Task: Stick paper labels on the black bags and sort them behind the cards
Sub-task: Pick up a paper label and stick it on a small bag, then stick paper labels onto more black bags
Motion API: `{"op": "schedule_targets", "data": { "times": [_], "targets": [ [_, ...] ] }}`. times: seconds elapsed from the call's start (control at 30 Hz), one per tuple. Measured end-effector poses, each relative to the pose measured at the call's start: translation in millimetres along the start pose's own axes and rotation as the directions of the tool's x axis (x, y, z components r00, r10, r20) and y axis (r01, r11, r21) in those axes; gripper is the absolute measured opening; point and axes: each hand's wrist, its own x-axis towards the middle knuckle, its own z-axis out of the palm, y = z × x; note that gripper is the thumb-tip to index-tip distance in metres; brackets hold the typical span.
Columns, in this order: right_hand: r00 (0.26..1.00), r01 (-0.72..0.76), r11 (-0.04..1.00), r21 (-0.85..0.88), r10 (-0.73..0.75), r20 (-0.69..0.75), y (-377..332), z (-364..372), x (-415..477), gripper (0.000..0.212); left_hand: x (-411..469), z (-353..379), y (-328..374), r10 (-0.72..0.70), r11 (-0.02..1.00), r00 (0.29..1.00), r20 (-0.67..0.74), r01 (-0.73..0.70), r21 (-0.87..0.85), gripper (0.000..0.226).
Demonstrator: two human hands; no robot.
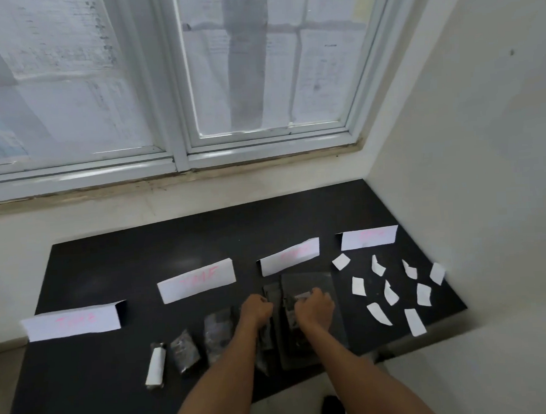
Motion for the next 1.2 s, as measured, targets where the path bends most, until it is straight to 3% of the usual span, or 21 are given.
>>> {"op": "schedule_targets", "data": {
  "times": [0.17, 0.3, 0.37, 0.47, 0.67, 0.73, 0.8, 0.93, 1.07, 1.2],
  "targets": [
    [0.972, 0.033, 0.999, 0.011, -0.034, 0.232, 32.2, -20.9, 46.1, 0.036, 4.5, 68.5, 19.1, -0.188, 0.963, 0.981, 0.040, 0.192, -0.189, 0.040],
    [0.942, 0.086, 0.994, 0.069, -0.104, 0.319, 47.8, -39.5, 71.0, 0.029, 7.4, 101.9, 29.1, -0.232, 0.943, 0.971, -0.063, 0.208, -0.260, 0.034],
    [0.936, 0.089, 0.991, 0.097, -0.117, 0.333, 54.6, -50.3, 81.5, 0.025, 2.2, 110.6, 42.4, -0.240, 0.938, 0.966, -0.096, 0.206, -0.277, 0.044],
    [0.937, 0.103, 0.980, 0.168, -0.152, 0.314, 64.1, -69.4, 96.1, 0.012, 2.4, 122.5, 58.7, -0.231, 0.950, 0.965, -0.124, 0.197, -0.241, 0.031],
    [0.934, 0.100, 0.959, 0.267, -0.183, 0.308, 89.9, -103.1, 149.9, 0.020, 10.2, 153.5, 98.1, -0.241, 0.915, 0.964, -0.114, 0.186, -0.358, 0.030],
    [0.966, 0.051, 0.957, 0.286, -0.120, 0.230, 101.4, -114.0, 171.0, 0.019, 13.9, 161.8, 107.3, -0.228, 0.895, 0.968, -0.103, 0.166, -0.414, 0.024],
    [0.992, -0.068, 0.957, 0.283, 0.034, 0.123, 115.8, -124.6, 191.4, 0.021, 19.3, 167.6, 112.4, -0.230, 0.874, 0.971, -0.067, 0.176, -0.453, 0.027],
    [0.957, -0.289, 0.926, 0.241, 0.279, 0.075, 144.1, -132.7, 220.5, 0.042, 26.8, 170.7, 111.6, -0.223, 0.860, 0.974, -0.038, 0.178, -0.479, 0.020],
    [0.937, -0.348, 0.914, 0.207, 0.331, 0.116, 159.2, -128.9, 235.5, 0.047, 30.5, 169.0, 107.7, -0.247, 0.817, 0.969, -0.019, 0.198, -0.541, 0.023],
    [0.925, -0.375, 0.910, 0.177, 0.354, 0.138, 164.6, -126.0, 239.9, 0.036, 33.9, 163.5, 108.5, -0.271, 0.784, 0.963, 0.017, 0.231, -0.576, 0.014]
  ]
}}
